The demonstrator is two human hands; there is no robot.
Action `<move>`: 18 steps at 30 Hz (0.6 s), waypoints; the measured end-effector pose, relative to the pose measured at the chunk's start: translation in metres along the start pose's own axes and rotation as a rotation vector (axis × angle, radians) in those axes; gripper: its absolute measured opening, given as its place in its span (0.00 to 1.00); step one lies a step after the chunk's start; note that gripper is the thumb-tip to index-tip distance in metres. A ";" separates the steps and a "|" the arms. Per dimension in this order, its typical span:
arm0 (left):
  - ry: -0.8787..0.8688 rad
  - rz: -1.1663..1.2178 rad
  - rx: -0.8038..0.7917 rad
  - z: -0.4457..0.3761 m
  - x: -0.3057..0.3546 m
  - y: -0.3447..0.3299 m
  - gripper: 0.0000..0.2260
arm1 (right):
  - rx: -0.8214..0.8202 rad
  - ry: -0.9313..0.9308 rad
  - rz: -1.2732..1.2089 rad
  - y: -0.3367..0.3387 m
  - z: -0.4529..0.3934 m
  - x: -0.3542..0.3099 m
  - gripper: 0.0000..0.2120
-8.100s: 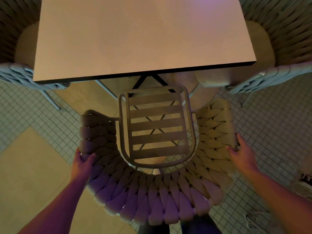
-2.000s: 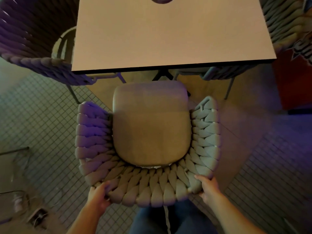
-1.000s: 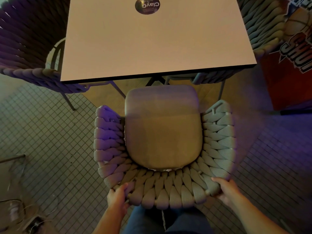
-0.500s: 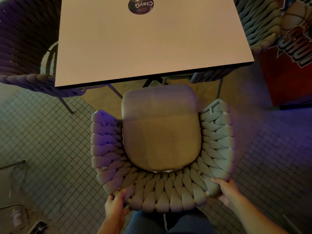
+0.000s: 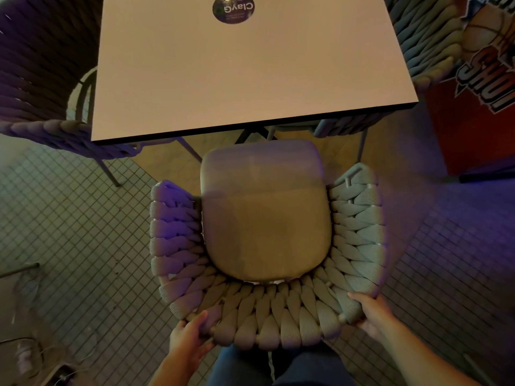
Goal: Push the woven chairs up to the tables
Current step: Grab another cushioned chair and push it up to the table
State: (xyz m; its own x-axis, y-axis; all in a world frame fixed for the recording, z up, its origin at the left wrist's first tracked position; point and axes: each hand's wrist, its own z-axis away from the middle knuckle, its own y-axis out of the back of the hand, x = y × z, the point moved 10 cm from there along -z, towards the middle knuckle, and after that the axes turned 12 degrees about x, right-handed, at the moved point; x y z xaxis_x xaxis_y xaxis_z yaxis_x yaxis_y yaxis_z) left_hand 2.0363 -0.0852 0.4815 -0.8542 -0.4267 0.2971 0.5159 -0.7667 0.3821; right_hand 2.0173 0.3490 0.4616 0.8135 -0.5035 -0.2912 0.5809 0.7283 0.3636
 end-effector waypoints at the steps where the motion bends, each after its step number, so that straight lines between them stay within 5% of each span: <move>1: -0.002 -0.003 0.003 0.001 0.000 0.000 0.13 | 0.000 0.004 0.001 0.000 0.000 0.000 0.26; 8: -0.010 -0.006 0.013 0.009 -0.001 -0.002 0.05 | 0.002 0.019 -0.003 0.005 -0.007 0.001 0.24; 18: 0.005 -0.018 0.019 0.009 0.001 0.001 0.09 | 0.011 0.019 0.023 0.003 -0.009 0.003 0.24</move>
State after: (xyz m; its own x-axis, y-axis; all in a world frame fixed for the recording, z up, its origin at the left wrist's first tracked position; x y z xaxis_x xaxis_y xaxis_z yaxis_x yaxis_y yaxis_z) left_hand 2.0363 -0.0819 0.4905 -0.8638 -0.4152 0.2854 0.5013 -0.7652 0.4040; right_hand 2.0213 0.3533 0.4538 0.8258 -0.4780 -0.2992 0.5627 0.7342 0.3798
